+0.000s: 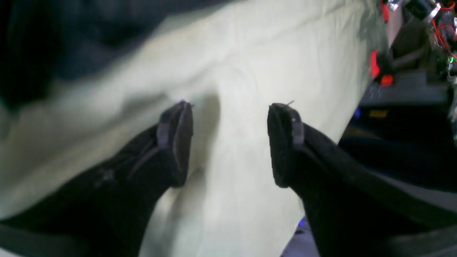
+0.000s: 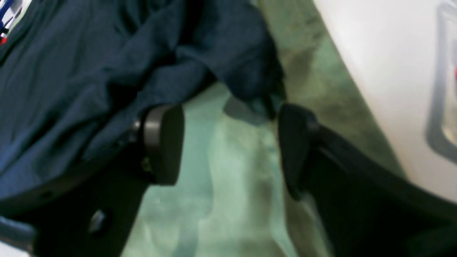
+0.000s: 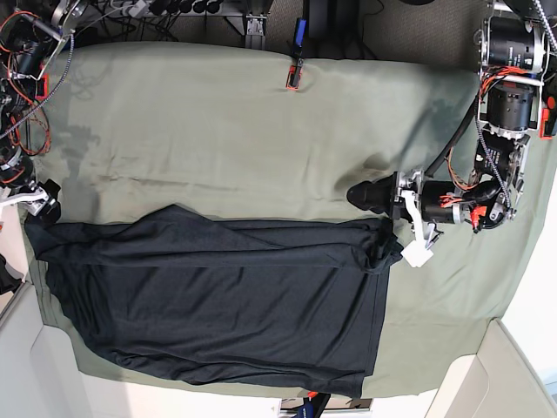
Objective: Fold the T-shirt properly
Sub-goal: 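Open left gripper and release the folded edge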
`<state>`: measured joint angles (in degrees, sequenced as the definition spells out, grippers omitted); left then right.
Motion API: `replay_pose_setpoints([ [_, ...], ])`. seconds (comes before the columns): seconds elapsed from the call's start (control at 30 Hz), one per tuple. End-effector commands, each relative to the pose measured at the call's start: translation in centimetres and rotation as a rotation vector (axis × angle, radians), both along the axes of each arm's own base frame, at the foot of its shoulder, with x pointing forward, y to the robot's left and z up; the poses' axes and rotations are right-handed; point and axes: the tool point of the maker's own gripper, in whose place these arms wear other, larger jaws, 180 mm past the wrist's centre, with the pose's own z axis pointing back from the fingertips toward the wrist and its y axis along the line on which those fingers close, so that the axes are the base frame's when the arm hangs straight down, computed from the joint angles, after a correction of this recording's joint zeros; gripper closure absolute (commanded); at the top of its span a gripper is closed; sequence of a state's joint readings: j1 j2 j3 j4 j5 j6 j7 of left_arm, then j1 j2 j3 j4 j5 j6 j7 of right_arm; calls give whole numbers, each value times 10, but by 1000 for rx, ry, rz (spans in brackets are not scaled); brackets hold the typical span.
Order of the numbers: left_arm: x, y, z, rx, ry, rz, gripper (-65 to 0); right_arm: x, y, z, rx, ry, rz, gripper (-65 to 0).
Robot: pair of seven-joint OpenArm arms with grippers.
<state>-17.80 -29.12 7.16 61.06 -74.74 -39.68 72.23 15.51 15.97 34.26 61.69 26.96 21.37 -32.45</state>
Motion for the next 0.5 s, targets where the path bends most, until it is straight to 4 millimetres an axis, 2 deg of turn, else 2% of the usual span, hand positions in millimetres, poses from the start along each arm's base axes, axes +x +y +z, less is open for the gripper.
replay_pose_setpoints([
  [0.0,14,2,15,-7,-54,9,-361,11,-5,15,-17,-51,-19,-411],
  [0.2,21,6,10,39,-89,35,-361,19,3,11,-39,-56,-26,-411],
  [0.37,28,17,3,113,-125,56,-361,41,3,16,-2,-76,-48,-411],
  [0.47,33,22,7,108,-139,81,-361,53,8,20,25,-87,-45,-411],
])
